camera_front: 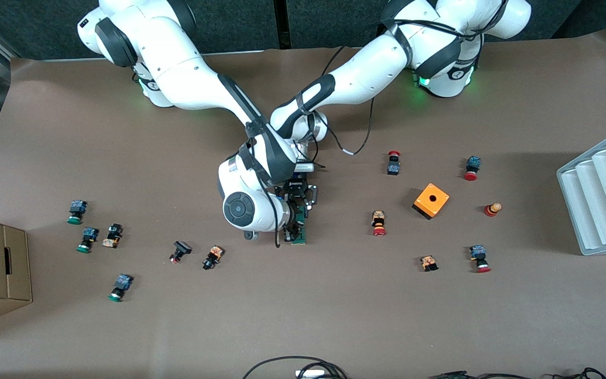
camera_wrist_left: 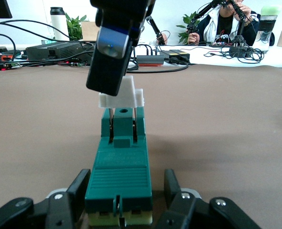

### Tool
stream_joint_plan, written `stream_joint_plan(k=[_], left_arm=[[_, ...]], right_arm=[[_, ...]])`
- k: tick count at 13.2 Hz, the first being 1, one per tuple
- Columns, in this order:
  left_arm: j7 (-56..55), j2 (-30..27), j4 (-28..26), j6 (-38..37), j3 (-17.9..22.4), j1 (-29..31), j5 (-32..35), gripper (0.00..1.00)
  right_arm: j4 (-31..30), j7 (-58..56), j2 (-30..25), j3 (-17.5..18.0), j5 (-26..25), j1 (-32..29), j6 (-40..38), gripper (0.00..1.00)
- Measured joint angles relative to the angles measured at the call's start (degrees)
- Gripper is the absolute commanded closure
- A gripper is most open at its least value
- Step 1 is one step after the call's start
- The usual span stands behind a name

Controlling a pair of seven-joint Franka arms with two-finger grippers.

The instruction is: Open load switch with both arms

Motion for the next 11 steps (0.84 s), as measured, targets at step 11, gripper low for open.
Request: stream_joint_plan(k=[11], left_arm=[[0.0, 0.0, 0.0, -0.01, 0.0, 0.0, 0.01, 0.3]], right_arm=[[-2.08, -0.41, -0.8, 0.09, -1.05, 0.65, -0.01, 0.61]])
